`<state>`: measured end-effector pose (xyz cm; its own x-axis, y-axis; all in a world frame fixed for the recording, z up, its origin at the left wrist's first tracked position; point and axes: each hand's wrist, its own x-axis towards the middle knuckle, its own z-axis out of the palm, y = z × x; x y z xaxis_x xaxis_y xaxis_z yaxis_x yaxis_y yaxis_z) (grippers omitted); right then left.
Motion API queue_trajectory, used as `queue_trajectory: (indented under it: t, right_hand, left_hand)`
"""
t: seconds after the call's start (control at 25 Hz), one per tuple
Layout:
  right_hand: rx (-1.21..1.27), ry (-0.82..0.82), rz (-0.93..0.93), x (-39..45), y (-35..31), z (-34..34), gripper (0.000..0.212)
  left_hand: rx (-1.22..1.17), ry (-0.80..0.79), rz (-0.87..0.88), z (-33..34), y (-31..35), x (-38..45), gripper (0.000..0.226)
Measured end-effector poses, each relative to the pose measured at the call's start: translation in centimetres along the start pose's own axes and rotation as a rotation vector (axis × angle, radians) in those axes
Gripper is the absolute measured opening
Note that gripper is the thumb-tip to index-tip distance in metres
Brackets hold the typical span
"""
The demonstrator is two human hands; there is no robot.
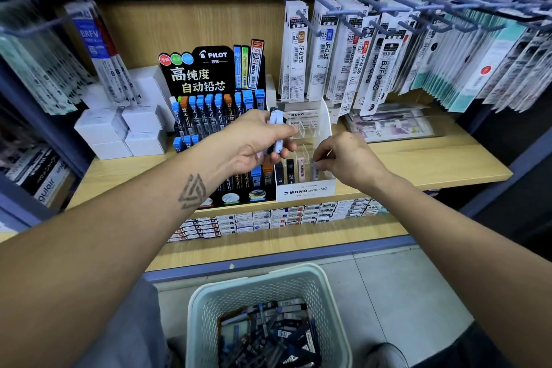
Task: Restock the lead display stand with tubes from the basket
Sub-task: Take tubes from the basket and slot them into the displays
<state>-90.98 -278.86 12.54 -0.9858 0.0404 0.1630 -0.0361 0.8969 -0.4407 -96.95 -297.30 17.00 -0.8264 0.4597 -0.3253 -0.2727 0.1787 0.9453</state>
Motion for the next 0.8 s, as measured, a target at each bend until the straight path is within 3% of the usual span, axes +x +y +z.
queue_trajectory:
  t: [0.28,0.36,0.44,0.52,0.64,0.8]
  right_hand:
    - [0.022,0.084,0.03,0.4,-0.4,-0.4,0.012]
    - [0.322,0.13,0.115,0.8,-1.0,-0.9,0.014]
    - [0.827,0.062,0.193,0.8,-2.2,-1.5,0.009]
    - [1.051,-0.019,0.182,0.9,-2.7,-1.6,0.016]
    - [0.997,-0.043,0.109,0.8,-3.0,-1.3,0.025]
    - [1.054,-0.035,0.182,1.0,-3.2,-1.5,0.023]
  left_hand:
    - [0.045,-0.055,-0.053,0.2,-0.3,-0.4,0.019]
    - [0.064,-0.115,-0.071,0.3,-0.3,-0.6,0.015]
    - [0.082,-0.17,-0.073,0.4,-0.4,-0.8,0.011]
    - [0.111,-0.19,-0.058,0.5,-0.6,-0.9,0.012]
    - [0.142,-0.169,-0.029,0.4,-0.8,-0.8,0.017]
    - [0.122,-0.185,-0.028,0.3,-0.7,-1.0,0.015]
